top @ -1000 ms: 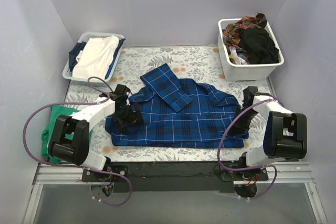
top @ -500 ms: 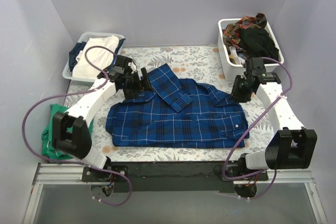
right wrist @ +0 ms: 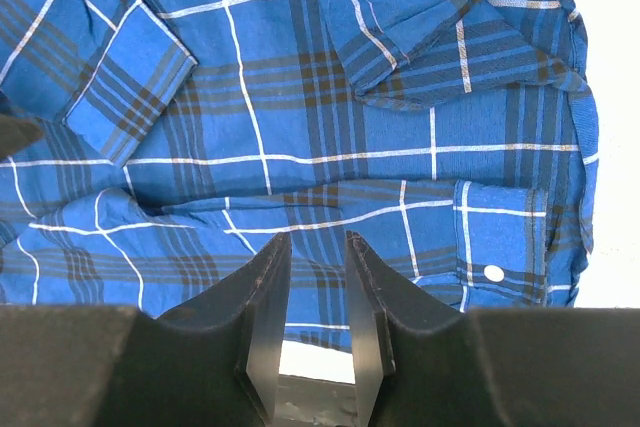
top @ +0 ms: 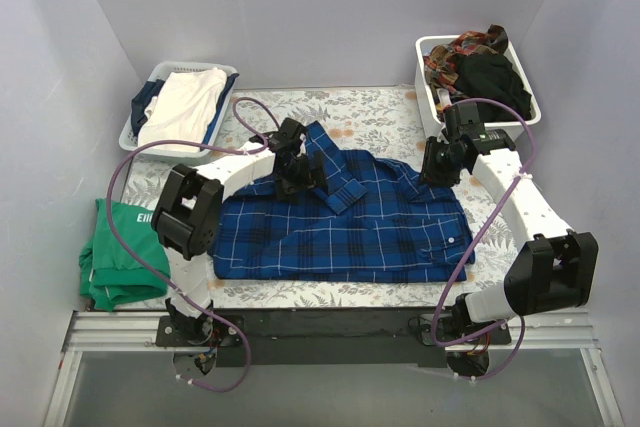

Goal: Fold and stack the long sleeve shirts
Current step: Fold the shirt

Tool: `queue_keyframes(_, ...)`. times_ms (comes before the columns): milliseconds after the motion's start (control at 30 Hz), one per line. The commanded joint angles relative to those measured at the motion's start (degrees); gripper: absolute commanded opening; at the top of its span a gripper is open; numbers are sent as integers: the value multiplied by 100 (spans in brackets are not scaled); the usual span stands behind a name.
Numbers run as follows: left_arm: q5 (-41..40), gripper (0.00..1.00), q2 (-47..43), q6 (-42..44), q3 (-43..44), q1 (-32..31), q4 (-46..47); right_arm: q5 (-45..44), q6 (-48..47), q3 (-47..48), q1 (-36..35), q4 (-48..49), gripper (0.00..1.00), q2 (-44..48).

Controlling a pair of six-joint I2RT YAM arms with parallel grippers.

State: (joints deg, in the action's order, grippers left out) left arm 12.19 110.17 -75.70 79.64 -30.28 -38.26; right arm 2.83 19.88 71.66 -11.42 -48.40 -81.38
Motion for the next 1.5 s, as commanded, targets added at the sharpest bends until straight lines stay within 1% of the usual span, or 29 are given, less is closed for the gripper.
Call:
queue_keyframes(0,-5,87,-101,-348,228,-21,416,-46,69,-108,-36,191,36,175)
queue_keyframes(167,-67,87,83,-568,359,-101,530,-90,78,-301,-36,217,36,255)
queue_keyframes(267,-242,84,250,-709,369,-127,556,-90,78,-354,-27,243,36,281)
queue_keyframes(400,-374,68,434,-788,412,-118,767,-98,78,-372,-27,252,35,307)
queue_keyframes(467,-418,63,575,-780,526,-118,759,-98,78,-381,-27,261,35,316)
queue_keyframes(500,-436,58,637,-762,648,-118,706,-107,78,-381,-36,252,35,307)
queue_keyframes(533,-445,46,707,-753,693,-118,645,-116,78,-389,-36,252,34,325)
queue_keyframes(567,-480,41,708,-762,720,-127,618,-125,78,-398,-27,252,35,342)
queue_keyframes(600,-515,32,682,-753,729,-118,618,-125,78,-398,-36,261,35,334)
queue_keyframes(633,-533,15,620,-736,755,-118,609,-134,78,-390,-36,252,34,351)
queue_keyframes(700,-716,0,593,-674,912,-118,496,-142,95,-398,-36,252,34,360)
queue_keyframes(733,-813,0,593,-570,1253,-118,251,-142,104,-398,-36,244,34,360)
queue_keyframes(800,-1067,0,620,-455,1658,-118,-5,-151,95,-416,-36,244,34,369)
queue_keyframes(833,-1139,0,637,-350,2052,-110,-232,-160,104,-416,-27,244,34,369)
queue_keyframes(900,-1454,0,646,-270,2493,-83,-409,-169,95,-416,-36,252,34,360)
queue_keyframes(933,-1482,0,646,-226,2687,4,-541,-177,95,-424,-36,252,34,343)
queue_keyframes(967,-1491,0,672,-191,3106,66,-594,-186,86,-416,-36,252,34,325)
queue_keyframes(1100,-1228,0,970,-191,4128,540,-744,-178,69,-416,-36,279,34,229)
queue_keyframes(1133,-879,0,1041,-191,4295,741,-762,-169,60,-416,-27,287,34,220)
queue_keyframes(1167,-771,0,1137,-182,4523,821,-736,-151,60,-433,-27,305,34,202)
queue_keyframes(1267,-402,0,1305,-260,4421,1112,-499,-116,34,-460,-36,366,33,141)
queue_keyframes(1300,-332,0,1323,-287,4237,1156,-429,-116,16,-486,-36,384,33,123)
queue_keyframes(1400,-226,0,1288,-349,3746,1270,185,-107,7,-530,-36,410,33,88)
queue_keyframes(1467,-278,0,1235,-375,3673,1323,362,-107,-10,-547,-36,428,33,61)
